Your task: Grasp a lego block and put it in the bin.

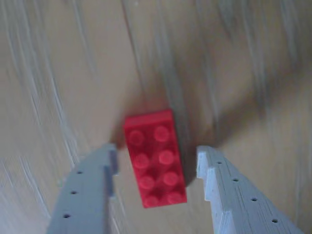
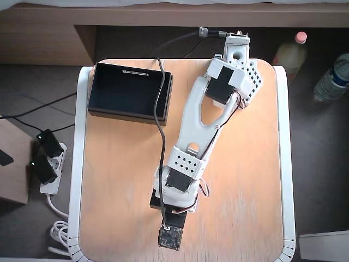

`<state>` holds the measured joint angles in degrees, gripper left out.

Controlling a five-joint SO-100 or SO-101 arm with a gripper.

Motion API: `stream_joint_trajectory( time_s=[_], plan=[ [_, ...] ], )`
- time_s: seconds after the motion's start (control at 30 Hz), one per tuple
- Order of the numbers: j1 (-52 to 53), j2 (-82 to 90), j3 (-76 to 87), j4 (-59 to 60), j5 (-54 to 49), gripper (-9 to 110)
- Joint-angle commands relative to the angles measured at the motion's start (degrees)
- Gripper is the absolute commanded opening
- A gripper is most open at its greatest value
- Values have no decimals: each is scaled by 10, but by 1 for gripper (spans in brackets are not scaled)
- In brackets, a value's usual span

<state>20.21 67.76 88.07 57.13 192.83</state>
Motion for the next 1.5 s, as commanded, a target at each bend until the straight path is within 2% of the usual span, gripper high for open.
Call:
stream_joint_trajectory(
  time_s=[0.0,0.1,0.3,0.5,0.8,1.07,1.23,1.47],
  plan=[
    [-12,11,-70,-13,-1,5],
    [-12,12,-69,-12,-6,0],
    [-9,44,-66,43,-26,0],
    [17,140,-63,105,-46,0],
    [83,320,-4,170,-23,0],
    [194,484,83,215,-8,0],
    [299,526,87,276,-1,0],
    [446,543,89,276,31,0]
  ],
)
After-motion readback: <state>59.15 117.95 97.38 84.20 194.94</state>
